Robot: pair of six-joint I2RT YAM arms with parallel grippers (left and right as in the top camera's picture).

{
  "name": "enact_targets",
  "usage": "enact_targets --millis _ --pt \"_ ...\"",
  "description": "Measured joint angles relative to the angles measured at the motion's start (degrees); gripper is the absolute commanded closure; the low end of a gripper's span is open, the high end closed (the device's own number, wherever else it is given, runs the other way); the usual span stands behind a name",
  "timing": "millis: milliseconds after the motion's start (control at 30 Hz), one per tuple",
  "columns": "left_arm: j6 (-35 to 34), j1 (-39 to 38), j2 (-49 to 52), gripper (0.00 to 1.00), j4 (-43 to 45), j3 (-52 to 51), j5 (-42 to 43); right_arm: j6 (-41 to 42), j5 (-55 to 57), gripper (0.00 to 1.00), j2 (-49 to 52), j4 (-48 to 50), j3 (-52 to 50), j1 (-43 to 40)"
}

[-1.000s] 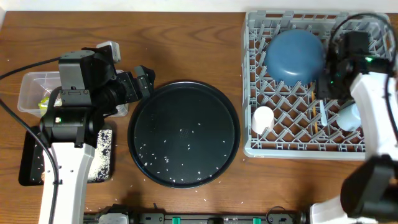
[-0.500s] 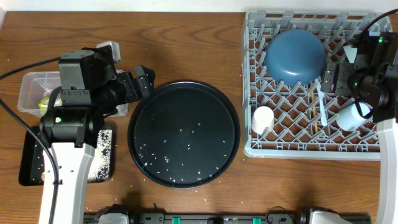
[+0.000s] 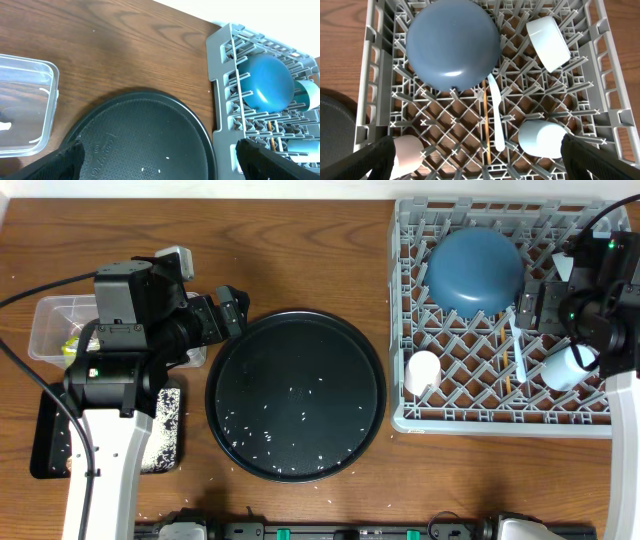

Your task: Sort waste into correct bins and load items into the dishwasher rack

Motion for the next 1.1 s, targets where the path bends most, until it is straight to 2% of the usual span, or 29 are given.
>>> enact_targets --millis 133,467,733,933,1100 --pt "0.0 0.0 0.0 0.02 0.0 0.0 0.0 0.0 0.0 0.01 -5.0 0.0 -0.6 0.2" --pt "0.0 0.0 0.0 0.02 0.0 0.0 0.0 0.1 2.0 0.01 -31.9 0.0 -0.3 7.3" --pt "0.0 0.0 0.0 0.02 0.0 0.0 0.0 0.2 1.4 0.01 -47.5 0.2 -1.0 10.1" --pt "0.0 0.0 0.0 0.02 0.0 0.0 0.0 0.2 1.0 0.01 -59.6 4.2 -8.5 10.4" --pt "0.0 0.0 0.0 0.02 0.0 0.0 0.0 2.0 0.9 0.01 -68.6 12.7 -20.8 10.4"
